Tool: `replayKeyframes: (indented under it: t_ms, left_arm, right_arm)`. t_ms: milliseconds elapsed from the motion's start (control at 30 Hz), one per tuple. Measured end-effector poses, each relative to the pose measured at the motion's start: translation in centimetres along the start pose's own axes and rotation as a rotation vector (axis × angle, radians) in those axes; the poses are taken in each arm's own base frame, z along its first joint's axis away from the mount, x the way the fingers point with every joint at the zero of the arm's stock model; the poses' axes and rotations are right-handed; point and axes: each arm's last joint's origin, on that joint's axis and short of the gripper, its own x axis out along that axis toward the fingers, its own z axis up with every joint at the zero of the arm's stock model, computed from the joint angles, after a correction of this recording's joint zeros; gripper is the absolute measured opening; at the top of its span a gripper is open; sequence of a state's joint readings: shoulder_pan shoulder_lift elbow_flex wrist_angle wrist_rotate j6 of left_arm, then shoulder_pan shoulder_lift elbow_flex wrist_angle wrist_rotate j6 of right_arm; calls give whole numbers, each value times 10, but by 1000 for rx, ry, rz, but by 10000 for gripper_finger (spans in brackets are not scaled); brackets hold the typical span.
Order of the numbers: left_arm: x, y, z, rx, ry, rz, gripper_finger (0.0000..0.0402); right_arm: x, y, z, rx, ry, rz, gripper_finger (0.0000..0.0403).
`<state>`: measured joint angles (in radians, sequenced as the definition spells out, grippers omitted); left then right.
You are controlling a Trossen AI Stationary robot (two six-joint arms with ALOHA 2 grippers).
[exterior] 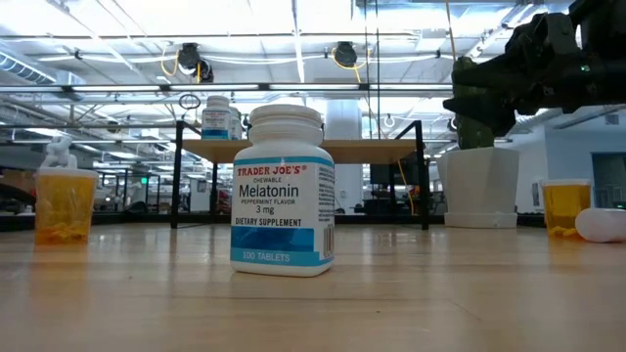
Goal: Pick and place medicine bottles onto shelf by color
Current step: Put the bottom left white medicine bottle on the shelf
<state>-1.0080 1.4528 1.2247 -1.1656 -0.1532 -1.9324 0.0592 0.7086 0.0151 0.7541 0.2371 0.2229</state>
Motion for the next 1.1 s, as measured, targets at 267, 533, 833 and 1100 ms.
replayKeyframes:
  t_ms: [267,533,833,1100]
  left_arm:
    - [0,0,0,17,-30,-6,278]
    - [-3,-2,-2,45,-2,-27,278]
    - [-4,-6,-7,61,1,-91,278]
    - [-3,0,-6,55,12,-20,278]
  right_arm:
    - [0,6,12,-12,-103,154,279]
    - [23,27,11,-82,15,227,279]
    - [51,38,-1,-127,116,218,279]
    - [60,41,2,-160,105,221,279]
